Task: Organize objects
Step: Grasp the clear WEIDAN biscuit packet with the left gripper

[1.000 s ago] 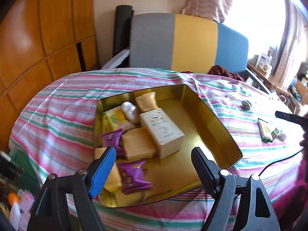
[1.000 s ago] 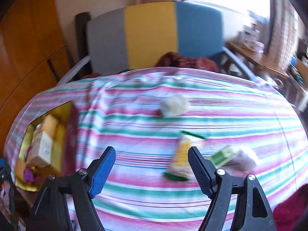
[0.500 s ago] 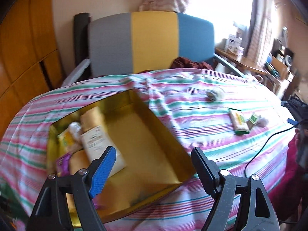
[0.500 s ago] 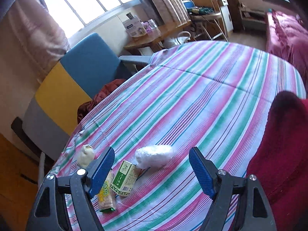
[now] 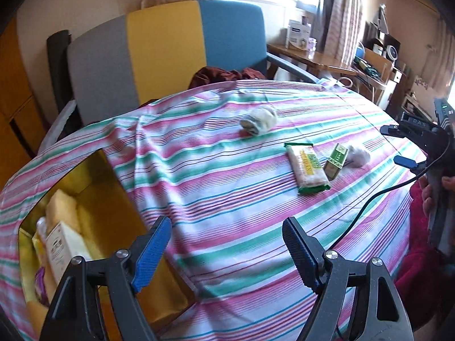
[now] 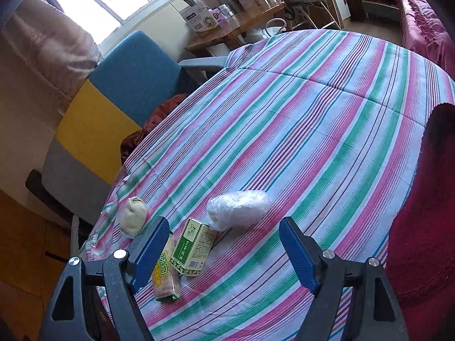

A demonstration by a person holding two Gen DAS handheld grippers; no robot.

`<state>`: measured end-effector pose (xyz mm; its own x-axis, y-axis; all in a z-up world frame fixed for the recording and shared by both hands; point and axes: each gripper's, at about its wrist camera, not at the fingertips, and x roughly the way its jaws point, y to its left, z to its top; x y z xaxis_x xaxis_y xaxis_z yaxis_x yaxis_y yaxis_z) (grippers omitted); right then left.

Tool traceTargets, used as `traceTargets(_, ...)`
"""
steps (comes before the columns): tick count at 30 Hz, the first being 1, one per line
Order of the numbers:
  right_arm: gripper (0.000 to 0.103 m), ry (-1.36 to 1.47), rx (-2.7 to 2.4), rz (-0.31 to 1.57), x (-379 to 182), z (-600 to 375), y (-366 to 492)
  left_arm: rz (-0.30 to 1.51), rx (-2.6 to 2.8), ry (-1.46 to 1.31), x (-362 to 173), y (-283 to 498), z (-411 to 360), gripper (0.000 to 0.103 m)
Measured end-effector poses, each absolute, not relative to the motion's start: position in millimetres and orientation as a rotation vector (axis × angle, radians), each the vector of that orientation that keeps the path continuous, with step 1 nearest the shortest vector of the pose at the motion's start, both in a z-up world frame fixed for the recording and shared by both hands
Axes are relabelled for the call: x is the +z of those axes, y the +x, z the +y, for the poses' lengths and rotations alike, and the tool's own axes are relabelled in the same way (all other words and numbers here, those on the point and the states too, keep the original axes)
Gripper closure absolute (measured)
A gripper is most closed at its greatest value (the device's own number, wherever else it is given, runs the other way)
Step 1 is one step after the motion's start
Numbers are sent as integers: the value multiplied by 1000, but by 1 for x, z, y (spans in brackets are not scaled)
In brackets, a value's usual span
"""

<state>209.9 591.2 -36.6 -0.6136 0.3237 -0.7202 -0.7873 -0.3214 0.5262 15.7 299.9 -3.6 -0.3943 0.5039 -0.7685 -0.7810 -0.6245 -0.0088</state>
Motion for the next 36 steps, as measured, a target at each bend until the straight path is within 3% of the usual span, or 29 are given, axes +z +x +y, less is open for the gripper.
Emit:
traceTargets(17,22,-646,1973,1299,-47,598,213,517,1864,-986,-50,10,441,22)
traceTargets(31,22,-704,2005,1323,-52,597,203,568,1845,-1045,-89,-4,502,22)
traceTargets(33,22,-713,2007,1320,-52,597,201,565,1842,-1065,-96,-8,505,25)
traceTargets(36,22,-725,2017,1305,-51,596,199,610,1885,-1000,-101,-2,500,41)
